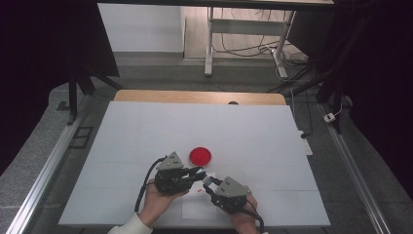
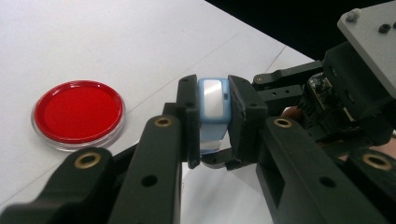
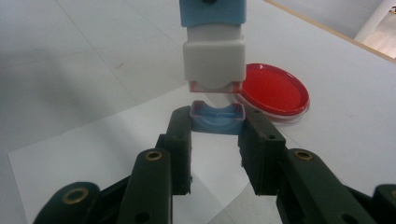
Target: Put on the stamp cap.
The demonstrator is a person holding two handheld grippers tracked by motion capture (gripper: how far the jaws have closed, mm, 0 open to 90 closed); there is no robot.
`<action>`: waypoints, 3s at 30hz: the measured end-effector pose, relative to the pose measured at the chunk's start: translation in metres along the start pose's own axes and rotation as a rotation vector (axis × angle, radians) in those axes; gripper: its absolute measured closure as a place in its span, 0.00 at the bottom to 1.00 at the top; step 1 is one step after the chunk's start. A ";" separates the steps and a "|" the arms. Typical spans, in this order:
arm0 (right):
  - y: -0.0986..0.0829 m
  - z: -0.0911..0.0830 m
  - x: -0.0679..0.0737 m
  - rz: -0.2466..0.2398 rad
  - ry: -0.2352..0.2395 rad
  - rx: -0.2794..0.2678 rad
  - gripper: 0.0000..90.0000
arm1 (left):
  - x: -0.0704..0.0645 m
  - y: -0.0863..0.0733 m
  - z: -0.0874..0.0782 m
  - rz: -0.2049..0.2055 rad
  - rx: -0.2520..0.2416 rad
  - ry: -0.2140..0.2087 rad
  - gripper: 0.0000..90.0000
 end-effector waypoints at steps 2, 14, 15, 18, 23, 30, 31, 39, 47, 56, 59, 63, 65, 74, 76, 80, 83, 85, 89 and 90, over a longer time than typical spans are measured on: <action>0.000 0.000 0.000 -0.001 -0.002 0.000 0.72 | 0.000 -0.001 0.001 -0.006 0.000 -0.001 0.84; 0.001 -0.001 0.000 0.002 -0.020 -0.007 0.72 | 0.002 -0.004 0.005 -0.026 0.003 -0.002 0.84; 0.001 -0.001 0.000 0.002 -0.019 -0.007 0.72 | 0.002 -0.005 0.006 -0.029 0.002 -0.004 0.84; 0.001 -0.001 0.000 0.003 -0.019 -0.007 0.72 | 0.001 -0.004 0.006 -0.029 0.000 -0.006 0.84; 0.000 -0.001 0.000 0.004 -0.018 -0.007 0.72 | 0.001 -0.005 0.007 -0.029 -0.002 -0.007 0.84; 0.000 0.000 0.001 0.004 -0.023 -0.006 0.72 | 0.001 -0.005 0.007 -0.030 -0.002 -0.002 0.84; 0.000 0.000 0.001 0.005 -0.023 -0.007 0.72 | 0.001 -0.005 0.007 -0.030 -0.002 -0.002 0.84; 0.000 -0.001 0.001 0.002 -0.027 -0.009 0.72 | 0.000 -0.006 0.009 -0.025 -0.002 0.002 0.84; 0.000 -0.001 0.000 0.000 -0.037 -0.010 0.72 | 0.000 -0.006 0.009 -0.023 -0.004 0.006 0.84; 0.001 -0.002 0.001 -0.021 -0.057 -0.012 0.72 | -0.001 -0.006 0.010 -0.018 -0.002 0.013 0.84; 0.001 -0.002 0.002 -0.032 -0.061 -0.009 0.72 | -0.002 -0.007 0.011 -0.015 0.001 0.016 0.84; 0.000 -0.001 0.002 -0.035 -0.066 -0.005 0.72 | -0.001 -0.008 0.011 -0.020 0.005 0.011 0.84; 0.000 -0.002 0.002 -0.046 -0.074 0.008 0.72 | -0.001 -0.008 0.011 -0.023 0.007 0.007 0.84; 0.001 -0.003 0.004 -0.085 -0.077 0.008 0.72 | 0.001 -0.008 0.011 -0.039 0.015 -0.014 0.84; 0.001 -0.003 0.004 -0.086 -0.075 0.010 0.72 | 0.001 -0.008 0.011 -0.038 0.018 -0.015 0.84; 0.000 -0.003 0.004 -0.094 -0.081 0.018 0.72 | 0.001 -0.009 0.012 -0.041 0.020 -0.018 0.84; 0.001 -0.003 0.004 -0.096 -0.083 0.018 0.72 | 0.002 -0.009 0.012 -0.044 0.022 -0.021 0.84; 0.001 -0.003 0.004 -0.097 -0.079 0.015 0.72 | 0.001 -0.009 0.012 -0.045 0.024 -0.022 0.84; 0.001 -0.004 0.006 -0.106 -0.084 0.017 0.72 | 0.001 -0.010 0.013 -0.048 0.027 -0.028 0.84; 0.001 -0.004 0.006 -0.108 -0.083 0.016 0.72 | 0.001 -0.010 0.013 -0.048 0.029 -0.028 0.84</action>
Point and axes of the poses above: each handheld gripper's, and its own axes: z roughly forward along the jaws, y roughly out of its top, x roughly to its left, the point moved 5 cm from there along z, roughly forward along the jaws, and after that the axes turned 1 degree about -y, right-handed, at the moved point
